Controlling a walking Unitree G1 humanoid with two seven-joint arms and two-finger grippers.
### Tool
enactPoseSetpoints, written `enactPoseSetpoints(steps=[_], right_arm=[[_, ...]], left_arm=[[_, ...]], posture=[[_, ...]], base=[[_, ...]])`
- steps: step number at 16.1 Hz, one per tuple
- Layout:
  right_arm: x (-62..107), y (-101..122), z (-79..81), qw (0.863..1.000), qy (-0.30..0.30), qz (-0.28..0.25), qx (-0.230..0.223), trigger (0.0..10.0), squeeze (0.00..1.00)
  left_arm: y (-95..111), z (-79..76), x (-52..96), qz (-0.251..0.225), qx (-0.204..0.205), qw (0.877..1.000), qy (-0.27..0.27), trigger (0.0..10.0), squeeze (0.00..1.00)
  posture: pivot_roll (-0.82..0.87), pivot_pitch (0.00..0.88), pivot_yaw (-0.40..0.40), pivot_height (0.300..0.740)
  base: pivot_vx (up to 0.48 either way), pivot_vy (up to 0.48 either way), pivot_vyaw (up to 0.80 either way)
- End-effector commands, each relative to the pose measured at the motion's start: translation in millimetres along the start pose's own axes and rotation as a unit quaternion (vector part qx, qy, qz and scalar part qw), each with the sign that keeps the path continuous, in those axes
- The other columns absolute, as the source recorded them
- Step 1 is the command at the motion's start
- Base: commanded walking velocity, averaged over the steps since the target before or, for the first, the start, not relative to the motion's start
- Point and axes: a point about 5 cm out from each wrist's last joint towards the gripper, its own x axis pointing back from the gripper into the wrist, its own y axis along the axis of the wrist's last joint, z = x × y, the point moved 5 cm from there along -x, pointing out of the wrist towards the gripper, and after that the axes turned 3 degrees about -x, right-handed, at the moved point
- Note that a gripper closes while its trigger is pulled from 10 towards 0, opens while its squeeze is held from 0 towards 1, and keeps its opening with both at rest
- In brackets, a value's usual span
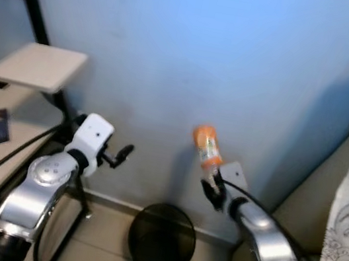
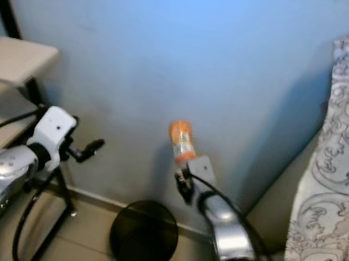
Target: Clean up the room
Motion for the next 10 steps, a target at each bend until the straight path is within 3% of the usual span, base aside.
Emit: enactPoseSetpoints(steps=[1, 2, 4, 7, 10], right_arm=[[-6.6, -2, 7.6, 0.999, 0.025, 0.024, 0.037, 10.0, 0.0], [-8.4, -2, 8.3, 0.998, 0.029, 0.032, 0.037, 10.0, 0.0], [-21.3, -2, 15.3, 0.992, 0.045, 0.073, 0.089, 10.0, 0.0], [-29.1, -7, 19.0, 0.986, 0.035, 0.099, 0.132, 10.0, 0.0], [-33.5, -4, 20.4, 0.983, 0.019, 0.114, 0.145, 10.0, 0.0]], left_arm=[[-8, -19.6, 8.1, 0.015, -0.024, 0.996, -0.079, 10.0, 0.0], [-11, -24.1, 11.0, 0.021, -0.041, 0.994, -0.1, 10.0, 0.0], [-24, -25.0, 21.6, 0.059, -0.073, 0.982, -0.161, 10.0, 0.0], [-28, -20.3, 26.6, 0.084, -0.11, 0.971, -0.196, 10.0, 0.0], [-29, -16.7, 27.2, 0.092, -0.122, 0.966, -0.211, 10.0, 0.0]], posture=[[0.02, 0.0, 0.003, 0.74], [0.02, 0.0, 0.003, 0.74], [0.03, 0.0, -0.002, 0.74], [0.03, 0.0, -0.003, 0.74], [0.03, 0.0, -0.005, 0.74]], base=[[0.0, 0.0, 0.0], [0.0, 0.0, 0.0], [0.0, 0.0, 0.0], [0.0, 0.0, 0.0], [0.0, 0.0, 0.0]])
